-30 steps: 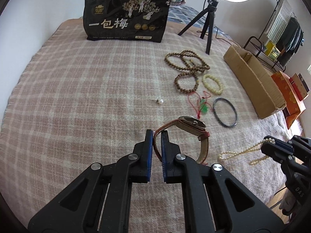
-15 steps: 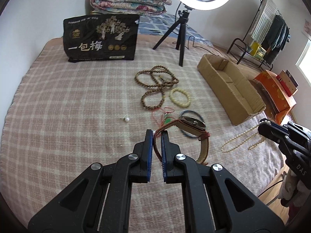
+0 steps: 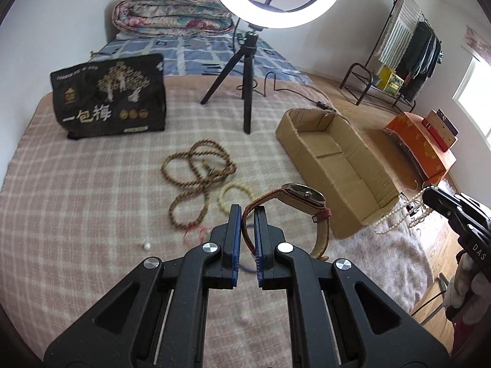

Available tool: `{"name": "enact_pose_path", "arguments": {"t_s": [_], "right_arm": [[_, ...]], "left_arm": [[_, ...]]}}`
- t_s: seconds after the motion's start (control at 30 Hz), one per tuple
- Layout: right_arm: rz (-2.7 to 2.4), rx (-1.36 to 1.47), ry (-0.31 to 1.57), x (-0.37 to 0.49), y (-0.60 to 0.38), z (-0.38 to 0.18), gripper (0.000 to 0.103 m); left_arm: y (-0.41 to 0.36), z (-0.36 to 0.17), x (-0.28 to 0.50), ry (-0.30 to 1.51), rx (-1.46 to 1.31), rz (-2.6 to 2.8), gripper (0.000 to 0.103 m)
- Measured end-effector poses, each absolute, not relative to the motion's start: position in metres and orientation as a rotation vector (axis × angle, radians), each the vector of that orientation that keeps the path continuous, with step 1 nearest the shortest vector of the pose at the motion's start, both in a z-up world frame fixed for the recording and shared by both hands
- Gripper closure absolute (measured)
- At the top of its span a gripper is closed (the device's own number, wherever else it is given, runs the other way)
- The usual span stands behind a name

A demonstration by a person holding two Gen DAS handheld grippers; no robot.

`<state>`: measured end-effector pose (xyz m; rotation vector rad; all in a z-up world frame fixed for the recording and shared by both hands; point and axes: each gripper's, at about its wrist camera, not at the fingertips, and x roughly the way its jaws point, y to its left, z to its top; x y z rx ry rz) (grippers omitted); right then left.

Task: Organize jewelry
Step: 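Carry the watch and pearl necklace with both tools over the cardboard box, then open the left tool dropping the watch while the right tool releases the necklace into the box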

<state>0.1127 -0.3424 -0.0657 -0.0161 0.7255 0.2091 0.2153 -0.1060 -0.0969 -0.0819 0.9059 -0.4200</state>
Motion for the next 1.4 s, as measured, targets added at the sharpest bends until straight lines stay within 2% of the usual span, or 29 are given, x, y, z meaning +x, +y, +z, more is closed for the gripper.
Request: {"name": "enact_pose_path", "arguments": {"t_s": [0.37, 0.8, 1.23, 1.37, 1.4], "right_arm": [[0.134, -0.014, 0.710, 0.144, -0.392, -0.064, 0.098], [0.106, -0.007, 0.761, 0.169, -0.423, -0.095, 0.098], [0.056, 0.053, 0.845, 0.190, -0.449, -0.132, 0.097], [0.044, 0.056, 0.859, 0.192, -0.451, -0.138, 0.096], [0.042, 0.058, 0.861, 0.192, -0.451, -0.138, 0.090]], "left_arm": [[-0.168, -0.086, 0.268, 0.891, -0.072, -0.481, 0.097], [-0.239, -0.115, 0.317, 0.931, -0.039, -0.510, 0.097], [-0.268, -0.147, 0.345, 0.981, -0.057, -0.466, 0.097], [-0.274, -0.151, 0.345, 0.978, -0.042, -0.464, 0.095], [-0.276, -0.151, 0.343, 0.969, -0.037, -0.466, 0.091]]}}
